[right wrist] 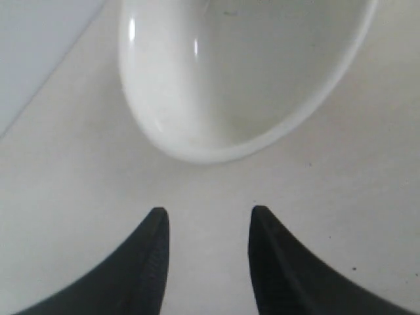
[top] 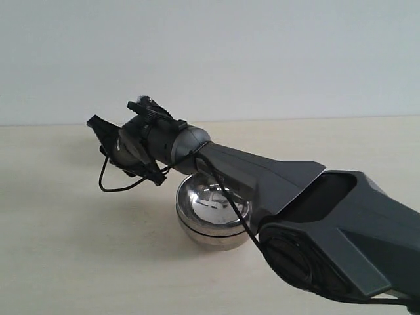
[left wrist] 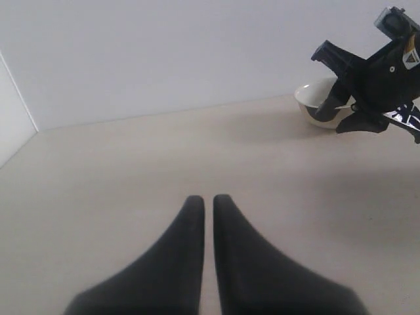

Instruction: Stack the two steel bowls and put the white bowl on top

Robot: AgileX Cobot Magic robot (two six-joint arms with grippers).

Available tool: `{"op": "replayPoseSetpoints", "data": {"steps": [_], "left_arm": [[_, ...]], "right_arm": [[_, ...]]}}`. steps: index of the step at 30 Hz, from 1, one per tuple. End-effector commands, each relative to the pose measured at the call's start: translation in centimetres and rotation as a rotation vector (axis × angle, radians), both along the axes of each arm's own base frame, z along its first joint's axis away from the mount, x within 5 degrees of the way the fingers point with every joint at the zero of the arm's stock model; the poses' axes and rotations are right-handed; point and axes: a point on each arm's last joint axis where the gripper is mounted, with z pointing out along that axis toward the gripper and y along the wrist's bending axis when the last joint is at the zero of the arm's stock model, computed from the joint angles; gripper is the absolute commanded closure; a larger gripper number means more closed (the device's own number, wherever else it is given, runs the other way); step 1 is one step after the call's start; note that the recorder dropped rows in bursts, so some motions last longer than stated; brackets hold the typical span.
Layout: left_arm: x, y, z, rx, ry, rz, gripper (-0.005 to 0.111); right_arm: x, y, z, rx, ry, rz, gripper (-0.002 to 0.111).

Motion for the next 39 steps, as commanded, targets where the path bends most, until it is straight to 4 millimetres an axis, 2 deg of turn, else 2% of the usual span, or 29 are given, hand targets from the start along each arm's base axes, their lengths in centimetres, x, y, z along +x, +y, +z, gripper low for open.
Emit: {"op": "replayPoseSetpoints", "data": {"steps": [1,7,21,31,39], "left_arm": [[0.0,0.0,0.0,-0.016,-0.009,0.003,0.103],[0.0,0.0,0.0,-0.016,-0.009,0.003,0.103],[0.0,0.0,0.0,-0.016,-0.009,0.003,0.103],[0.0,0.0,0.0,-0.016,-0.009,0.003,0.103],[0.0,0.0,0.0,-0.016,-0.009,0.003,0.103]], "right_arm": [[0.2,-0.8,2.2,-0.030,-0.040,-0.064,0.073],[0.5,-1.8,2.0,-0.076,-0.024,-0.183,0.073],[1.1,-2.2,1.8,-0.032,-0.065,-0.311,0.073],[1.3,-1.5,-1.1,0.027,-0.044,-0.299,0.073],[1.4,-1.7,-1.6,0.000,-0.060,-0.311,0.073]]}}
